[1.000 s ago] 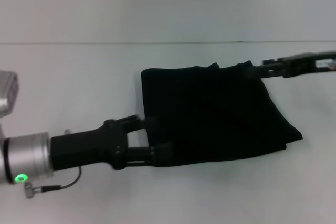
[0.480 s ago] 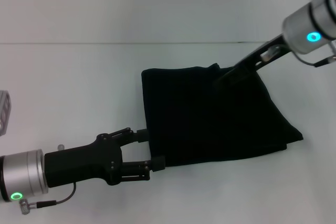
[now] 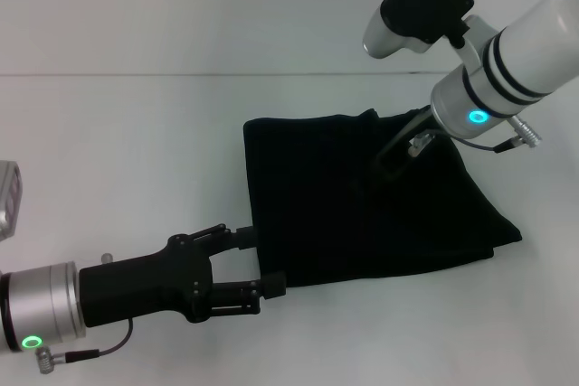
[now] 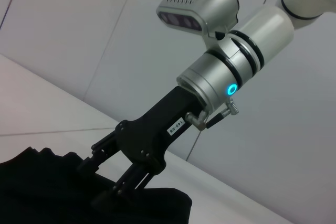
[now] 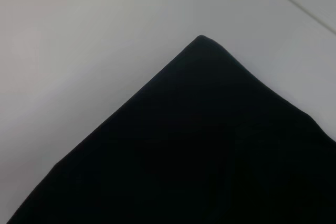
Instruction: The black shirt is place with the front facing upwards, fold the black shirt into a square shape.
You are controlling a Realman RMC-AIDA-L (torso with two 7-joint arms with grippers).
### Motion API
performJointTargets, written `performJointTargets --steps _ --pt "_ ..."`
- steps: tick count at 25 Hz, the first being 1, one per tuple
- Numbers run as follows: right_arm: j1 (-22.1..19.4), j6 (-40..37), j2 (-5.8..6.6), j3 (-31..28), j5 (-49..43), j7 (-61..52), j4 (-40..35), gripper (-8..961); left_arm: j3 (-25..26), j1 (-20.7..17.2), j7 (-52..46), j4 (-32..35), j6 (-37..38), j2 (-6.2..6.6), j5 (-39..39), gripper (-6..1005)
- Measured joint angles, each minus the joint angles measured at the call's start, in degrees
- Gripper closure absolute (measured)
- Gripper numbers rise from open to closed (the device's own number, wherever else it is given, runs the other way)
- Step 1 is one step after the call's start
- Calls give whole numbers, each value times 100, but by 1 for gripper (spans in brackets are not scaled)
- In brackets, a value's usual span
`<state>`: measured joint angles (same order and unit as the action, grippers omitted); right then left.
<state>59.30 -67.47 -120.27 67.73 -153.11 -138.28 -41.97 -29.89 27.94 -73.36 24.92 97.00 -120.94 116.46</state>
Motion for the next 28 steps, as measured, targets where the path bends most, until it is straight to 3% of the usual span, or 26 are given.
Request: performJointTargets --steps 15,23,28 --pt "55 837 -4 261 156 32 489 48 0 5 6 -137 -147 -36 8 49" --pt "88 875 -14 267 231 10 557 227 -10 41 14 -136 -187 -54 8 49" --pt "90 873 -14 271 231 47 587 400 -16 45 14 -136 -202 -60 8 49"
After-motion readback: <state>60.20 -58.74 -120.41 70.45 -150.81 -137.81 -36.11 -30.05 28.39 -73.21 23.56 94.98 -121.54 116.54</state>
